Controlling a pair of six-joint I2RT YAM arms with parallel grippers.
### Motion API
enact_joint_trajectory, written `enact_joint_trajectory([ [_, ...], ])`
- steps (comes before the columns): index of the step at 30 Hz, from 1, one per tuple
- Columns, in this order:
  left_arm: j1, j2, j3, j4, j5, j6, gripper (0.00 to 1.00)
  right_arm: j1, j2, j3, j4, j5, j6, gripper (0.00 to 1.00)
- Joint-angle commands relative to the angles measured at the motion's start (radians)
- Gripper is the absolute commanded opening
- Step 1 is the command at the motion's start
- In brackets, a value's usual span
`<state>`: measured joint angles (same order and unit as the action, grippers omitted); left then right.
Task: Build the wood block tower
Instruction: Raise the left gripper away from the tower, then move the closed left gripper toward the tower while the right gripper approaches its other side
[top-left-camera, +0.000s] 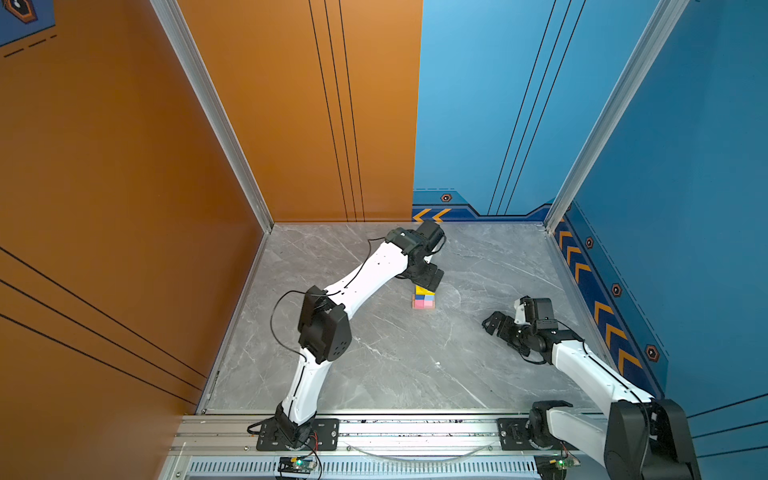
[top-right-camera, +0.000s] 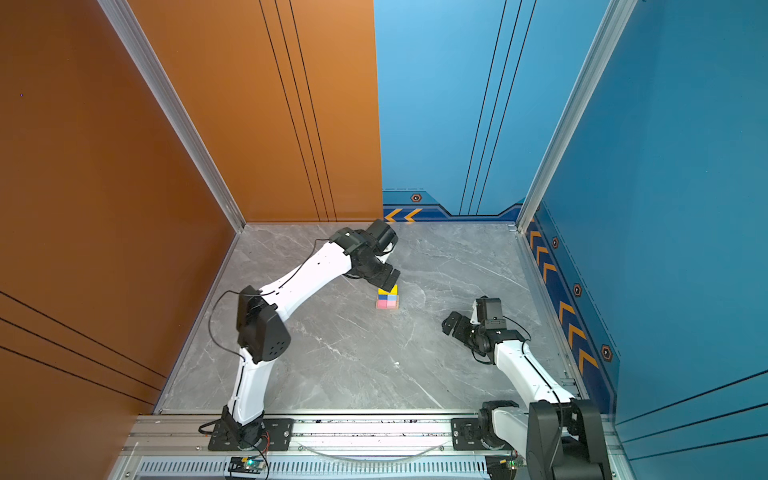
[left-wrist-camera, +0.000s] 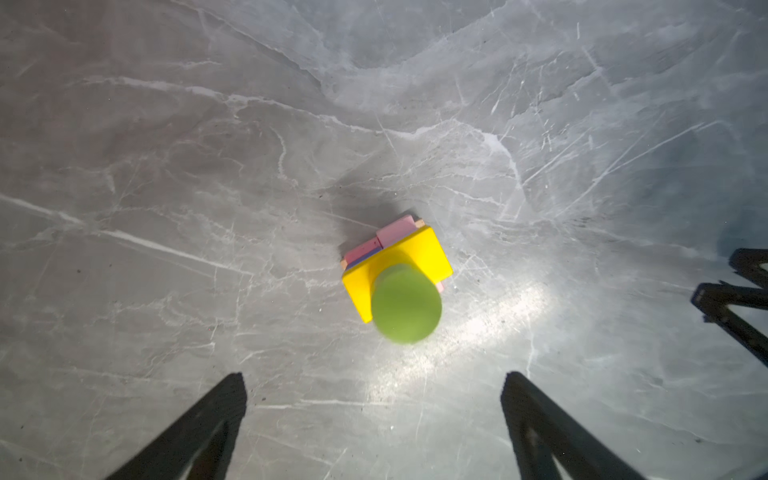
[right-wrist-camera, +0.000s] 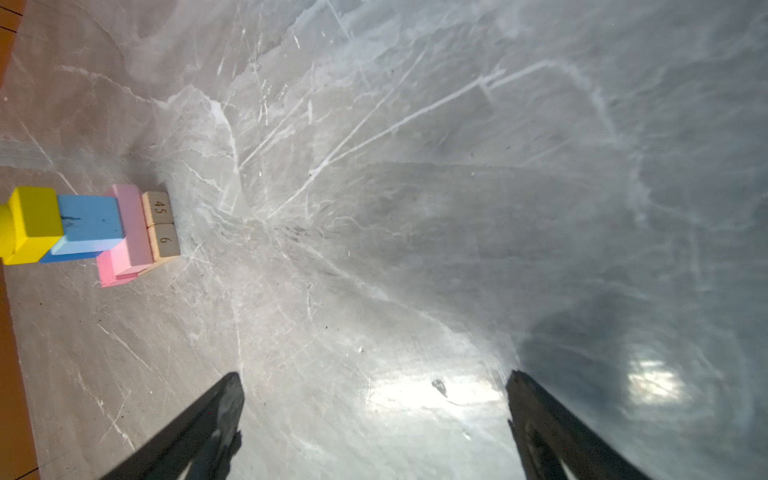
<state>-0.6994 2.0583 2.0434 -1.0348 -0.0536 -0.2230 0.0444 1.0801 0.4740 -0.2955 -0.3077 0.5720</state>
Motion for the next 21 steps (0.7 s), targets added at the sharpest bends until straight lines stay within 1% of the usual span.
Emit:
enact_joint_trajectory([
  [1, 0.040, -0.160, -0.147, 0.169, 0.065, -0.053, 0.98, -0.006, -0.079, 0.026, -0.071, 0.040, -0.017, 1.00],
  [4, 0.082, -0.295, -0.335, 0.315, 0.121, -0.102, 0.99, -0.006, -0.141, 0.025, -0.067, 0.036, -0.011, 1.00],
  [5, 0.097, -0.342, -0.404, 0.372, 0.142, -0.121, 0.96, -0.005, -0.154, 0.024, -0.061, 0.022, -0.010, 1.00],
  [6, 0.110, -0.381, -0.464, 0.423, 0.157, -0.138, 0.93, -0.005, -0.161, 0.025, -0.054, 0.009, -0.005, 0.97],
  [7, 0.126, -0.426, -0.536, 0.484, 0.181, -0.159, 0.88, -0.003, -0.167, 0.026, -0.044, -0.006, 0.001, 0.93],
  [9, 0.150, -0.500, -0.655, 0.584, 0.214, -0.199, 0.72, -0.002, -0.166, 0.030, -0.025, -0.033, 0.017, 0.79],
  [11, 0.175, -0.561, -0.763, 0.676, 0.243, -0.233, 0.53, 0.005, -0.152, 0.044, -0.013, -0.054, 0.029, 0.59],
  [14, 0.199, -0.610, -0.872, 0.769, 0.279, -0.270, 0.31, 0.024, -0.125, 0.066, 0.004, -0.059, 0.043, 0.30],
  [16, 0.211, -0.623, -0.923, 0.813, 0.295, -0.290, 0.20, 0.044, -0.108, 0.079, 0.020, -0.053, 0.049, 0.18],
  [18, 0.223, -0.624, -0.971, 0.873, 0.314, -0.312, 0.11, 0.068, -0.086, 0.089, 0.036, -0.043, 0.055, 0.10],
  [19, 0.231, -0.621, -0.994, 0.906, 0.328, -0.327, 0.06, 0.081, -0.074, 0.095, 0.046, -0.039, 0.058, 0.04],
  [20, 0.238, -0.616, -1.006, 0.935, 0.338, -0.341, 0.02, 0.092, -0.059, 0.103, 0.056, -0.035, 0.061, 0.00],
  [21, 0.246, -0.609, -1.048, 0.970, 0.359, -0.358, 0.00, 0.103, -0.042, 0.109, 0.069, -0.033, 0.063, 0.00],
])
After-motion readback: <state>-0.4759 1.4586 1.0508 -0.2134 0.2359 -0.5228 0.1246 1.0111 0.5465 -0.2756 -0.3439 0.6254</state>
